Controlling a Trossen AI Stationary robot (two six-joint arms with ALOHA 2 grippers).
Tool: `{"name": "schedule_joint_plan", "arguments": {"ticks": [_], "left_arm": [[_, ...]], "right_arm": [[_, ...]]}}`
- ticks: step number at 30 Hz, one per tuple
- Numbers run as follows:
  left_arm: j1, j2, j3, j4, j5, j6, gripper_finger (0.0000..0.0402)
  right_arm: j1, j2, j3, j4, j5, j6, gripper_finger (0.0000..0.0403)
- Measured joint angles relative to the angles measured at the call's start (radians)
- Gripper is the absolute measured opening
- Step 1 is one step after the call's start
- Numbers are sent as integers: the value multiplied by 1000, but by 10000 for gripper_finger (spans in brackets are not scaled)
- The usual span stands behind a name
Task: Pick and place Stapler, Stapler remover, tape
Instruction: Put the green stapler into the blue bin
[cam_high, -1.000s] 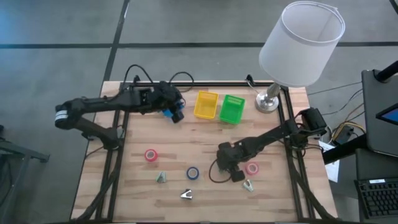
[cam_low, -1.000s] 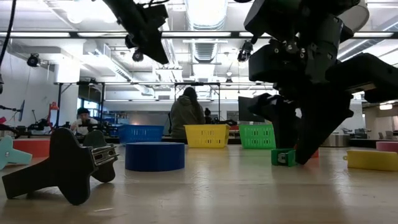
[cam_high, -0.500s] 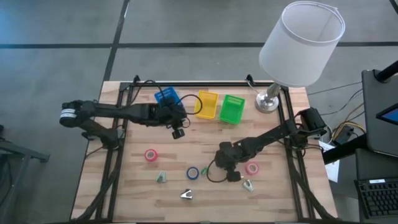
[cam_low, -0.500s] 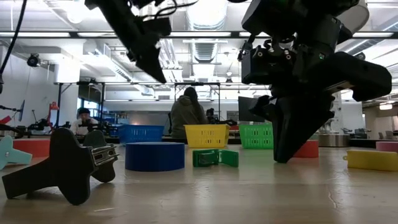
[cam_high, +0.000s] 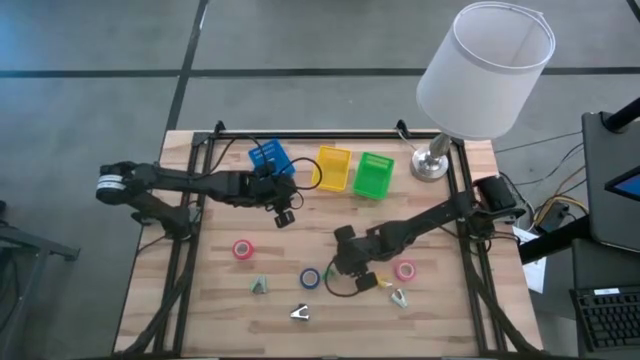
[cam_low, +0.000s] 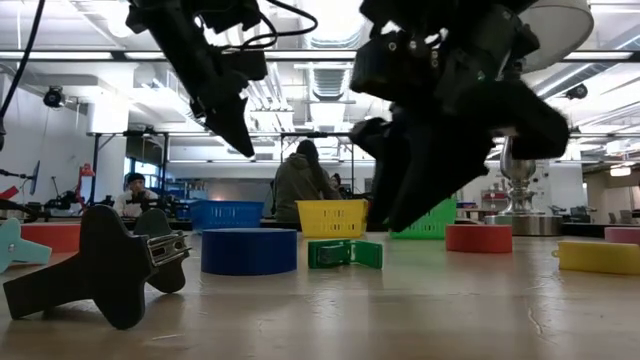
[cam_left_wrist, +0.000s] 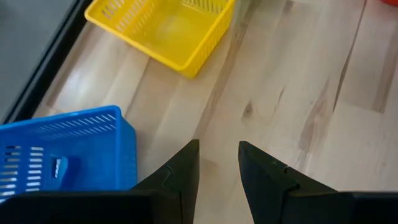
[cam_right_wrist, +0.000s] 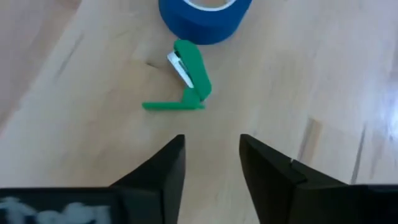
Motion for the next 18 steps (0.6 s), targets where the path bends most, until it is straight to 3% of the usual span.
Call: {"name": "schedule_joint_plan", "arguments": {"ticks": [8,18], "left_arm": [[-10,0,-8,11,31,-63,115],[-20,0,-8,16,59,-74,115]], "right_arm": [[-2,140,128,-5,-49,-192,189],[-6,230,265,-84,-109,-367,196]]}}
